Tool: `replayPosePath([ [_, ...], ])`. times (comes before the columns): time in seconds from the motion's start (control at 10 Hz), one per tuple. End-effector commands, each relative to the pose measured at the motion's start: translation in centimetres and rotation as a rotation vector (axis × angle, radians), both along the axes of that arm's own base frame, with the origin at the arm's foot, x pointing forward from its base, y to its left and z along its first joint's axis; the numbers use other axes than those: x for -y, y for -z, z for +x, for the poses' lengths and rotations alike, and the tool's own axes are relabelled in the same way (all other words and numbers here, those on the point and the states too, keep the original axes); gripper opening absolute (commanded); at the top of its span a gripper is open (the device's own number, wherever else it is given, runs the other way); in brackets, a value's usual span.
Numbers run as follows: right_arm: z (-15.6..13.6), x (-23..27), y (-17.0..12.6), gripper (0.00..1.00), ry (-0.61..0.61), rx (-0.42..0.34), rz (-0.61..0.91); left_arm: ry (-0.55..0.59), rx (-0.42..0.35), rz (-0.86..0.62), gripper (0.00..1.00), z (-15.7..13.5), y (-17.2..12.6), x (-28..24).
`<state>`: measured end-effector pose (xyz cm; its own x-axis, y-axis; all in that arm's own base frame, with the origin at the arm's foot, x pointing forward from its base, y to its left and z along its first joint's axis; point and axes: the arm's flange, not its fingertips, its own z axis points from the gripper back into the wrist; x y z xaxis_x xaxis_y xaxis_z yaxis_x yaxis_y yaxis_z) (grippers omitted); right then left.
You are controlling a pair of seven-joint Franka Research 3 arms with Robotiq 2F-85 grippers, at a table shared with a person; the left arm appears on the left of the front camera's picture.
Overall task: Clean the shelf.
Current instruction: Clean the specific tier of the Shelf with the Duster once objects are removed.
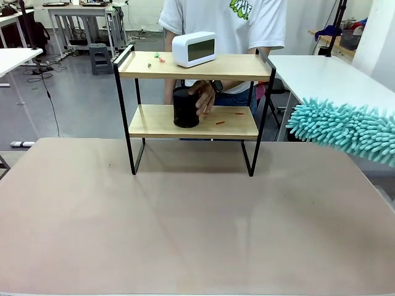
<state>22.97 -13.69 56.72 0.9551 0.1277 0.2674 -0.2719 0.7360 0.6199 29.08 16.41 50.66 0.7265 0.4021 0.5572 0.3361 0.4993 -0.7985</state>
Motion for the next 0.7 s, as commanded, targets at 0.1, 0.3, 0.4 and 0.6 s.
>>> replayPosePath([
  [0.1, -0.1, 0.4, -0.4, 0.08, 0.005, -0.016, -0.003, 0.003, 0.031, -0.008, 1.0, 0.1, 0.0, 0.3],
  [0.3, -0.1, 0.4, -0.4, 0.08, 0.005, -0.016, -0.003, 0.003, 0.031, -0.008, 1.0, 0.1, 0.0, 0.3],
  [0.4, 0.0, 0.0, 0.0, 0.08, 0.0, 0.0, 0.0, 0.003, 0.031, -0.008, 1.0, 0.1, 0.0, 0.3],
  [0.6, -0.9, -3.2, -2.2, 0.13, -0.017, 0.096, -0.16, 0.003, 0.031, -0.008, 1.0, 0.1, 0.0, 0.3],
])
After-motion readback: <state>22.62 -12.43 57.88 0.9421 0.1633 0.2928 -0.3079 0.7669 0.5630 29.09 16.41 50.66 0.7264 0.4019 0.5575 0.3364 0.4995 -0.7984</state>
